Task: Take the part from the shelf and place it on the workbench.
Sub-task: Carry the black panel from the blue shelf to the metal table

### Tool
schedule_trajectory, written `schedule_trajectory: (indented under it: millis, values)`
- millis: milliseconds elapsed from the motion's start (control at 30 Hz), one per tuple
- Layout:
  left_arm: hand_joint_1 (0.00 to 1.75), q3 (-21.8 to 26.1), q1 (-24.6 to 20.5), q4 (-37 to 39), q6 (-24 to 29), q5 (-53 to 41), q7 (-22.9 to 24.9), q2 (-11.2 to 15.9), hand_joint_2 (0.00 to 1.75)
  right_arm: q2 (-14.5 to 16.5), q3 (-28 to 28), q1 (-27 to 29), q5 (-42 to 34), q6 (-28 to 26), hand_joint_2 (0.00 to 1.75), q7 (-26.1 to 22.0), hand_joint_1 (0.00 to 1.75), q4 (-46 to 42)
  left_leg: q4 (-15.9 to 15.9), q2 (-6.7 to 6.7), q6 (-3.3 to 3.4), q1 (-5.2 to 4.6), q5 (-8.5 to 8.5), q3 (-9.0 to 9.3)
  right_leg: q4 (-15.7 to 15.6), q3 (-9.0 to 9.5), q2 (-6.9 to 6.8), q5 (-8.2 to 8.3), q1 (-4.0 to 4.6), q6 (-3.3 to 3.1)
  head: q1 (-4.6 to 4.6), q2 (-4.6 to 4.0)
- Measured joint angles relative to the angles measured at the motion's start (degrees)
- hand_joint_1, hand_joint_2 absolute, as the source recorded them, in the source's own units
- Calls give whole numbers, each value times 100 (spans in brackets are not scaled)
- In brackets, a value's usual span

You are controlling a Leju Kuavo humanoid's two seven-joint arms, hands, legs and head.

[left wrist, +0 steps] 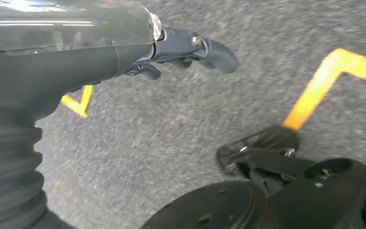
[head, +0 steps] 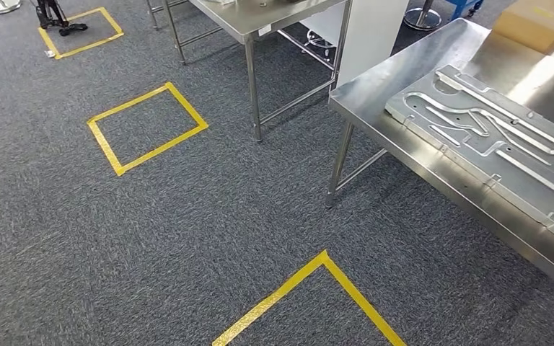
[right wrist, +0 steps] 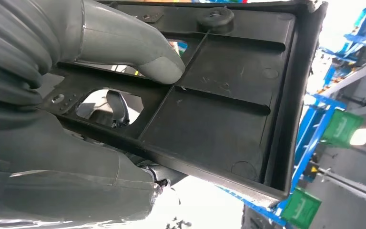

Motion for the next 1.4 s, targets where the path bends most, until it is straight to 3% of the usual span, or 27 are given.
schedule_trajectory:
  millis: [33,67,167,233,300,367,433,500,533,567,667,733,800,833,900,967,1000,1033,1067,1100,1167,1200,1267,1333,1400]
  values:
    - [0,1,-8,0,-10,-1,2,1,175,21,11,0,0,-4,175,-9,175,21,72,-17,19,-6,42,-35,9,1,63,-3,14,-5,0,0]
    - [0,1,-12,0,-19,-3,8,1,175,35,16,1,-2,-11,175,-21,175,40,-85,-35,47,-11,187,37,17,2,128,-5,26,-8,1,0]
    - [0,1,5,0,-20,-19,38,2,175,52,19,31,-46,-57,175,-110,175,85,-1207,-258,154,-12,724,544,29,-12,319,1,42,6,5,0]
    - [0,1,16,0,-19,-33,43,2,175,55,17,111,-96,-87,175,-192,175,117,-1545,-364,184,-11,789,699,19,-44,431,29,33,58,6,0]
    - [0,-1,8,0,-17,-50,37,-7,175,31,-1,225,-144,-99,175,-256,175,141,-1619,-271,215,-8,817,729,-8,-67,523,60,13,132,2,0]
    - [0,-7,-1,0,-16,-100,28,-20,175,-35,-49,315,-194,-102,175,-301,175,155,-1744,-158,284,7,887,764,110,-143,373,-38,19,193,17,0]
    - [0,-23,16,0,-20,-182,20,-25,175,-83,-109,389,-255,-92,175,-343,175,161,-1821,-53,329,16,932,778,656,-403,83,-351,28,244,42,0]
    - [0,-54,35,0,-29,-258,20,-26,175,-87,-155,514,-298,-72,175,-364,175,169,-1821,55,332,15,928,773,1344,-727,-43,-623,1,296,51,0]
    - [0,-68,35,0,-34,-286,22,-27,175,-87,-172,579,-306,-64,175,-367,175,174,-1812,114,326,15,919,773,1484,-793,-69,-626,-18,317,51,0]
    - [0,-78,33,0,-36,-305,26,-31,175,-86,-185,623,-309,-61,175,-366,175,180,-1798,171,317,15,904,773,1387,-738,-99,-518,-35,336,53,0]
    - [0,-85,22,0,-42,-332,49,-33,175,-84,-199,632,-280,-72,175,-363,175,186,-1712,319,255,4,824,778,281,-149,-334,-29,-38,351,52,0]
    - [0,-86,14,0,-47,-337,68,-22,175,-70,-199,633,-249,-84,175,-350,175,188,-1674,399,194,-24,773,785,-37,6,-410,36,-1,271,51,0]
    - [0,-87,5,0,-56,-342,87,-16,175,-48,-200,642,-217,-95,175,-335,175,190,-1669,488,144,-41,741,804,-17,-18,-303,38,4,177,45,0]
    - [0,-87,-1,0,-61,-343,94,-12,175,-42,-201,636,-197,-101,175,-332,175,192,-1640,462,111,-37,710,803,-21,-24,-252,42,-10,145,43,0]
    - [0,-89,-8,0,-66,-345,104,-7,175,-21,-201,612,-156,-109,175,-333,175,195,-1338,246,49,-11,507,678,-34,-22,-166,54,-39,80,40,0]
    - [0,-89,-7,0,-72,-347,105,-5,175,25,-200,608,-135,-113,175,-337,175,201,-588,35,16,16,131,329,-35,-26,-73,56,-32,38,38,0]
    - [0,-90,-7,0,-75,-348,106,-5,175,53,-199,615,-131,-114,175,-340,175,209,-189,8,15,19,-18,133,-31,-28,-17,55,-23,31,38,0]
    - [0,-90,-6,0,-76,-348,108,-5,175,75,-199,623,-127,-115,175,-343,175,219,60,0,21,19,-65,-2,-26,-29,43,55,-14,27,38,0]
    - [0,-91,-5,0,-78,-348,109,-5,175,91,-199,629,-125,-117,175,-347,175,227,93,-5,35,19,8,-41,-19,-28,107,54,-7,27,38,0]
    - [0,-91,-3,0,-79,-348,110,-5,175,101,-199,632,-123,-119,175,-352,175,232,-124,-25,60,19,193,34,-12,-27,169,53,-3,27,38,0]
    - [0,-91,6,0,-82,-348,110,-5,175,111,-199,634,-122,-125,175,-362,175,239,-922,-225,128,22,638,357,0,-34,289,51,2,35,39,0]
    - [0,-91,11,0,-84,-347,110,-5,175,119,-199,634,-122,-129,175,-364,175,245,-1255,-336,153,28,780,495,7,-45,347,54,7,52,42,0]
    - [0,-93,4,0,-88,-347,110,-7,175,131,-199,637,-122,-138,175,-368,175,260,-1526,-438,181,22,850,610,5,-75,459,71,-7,120,43,0]
    - [0,-97,-17,0,-98,-347,111,-10,175,125,-200,654,-122,-144,175,-372,175,269,-1590,-314,220,15,889,635,-13,-99,514,95,-39,204,41,0]
    - [0,-107,-21,0,-125,-346,110,-18,175,103,-202,660,-122,-145,175,-381,175,276,-1683,-192,280,31,949,661,165,-196,289,-34,-30,250,63,0]
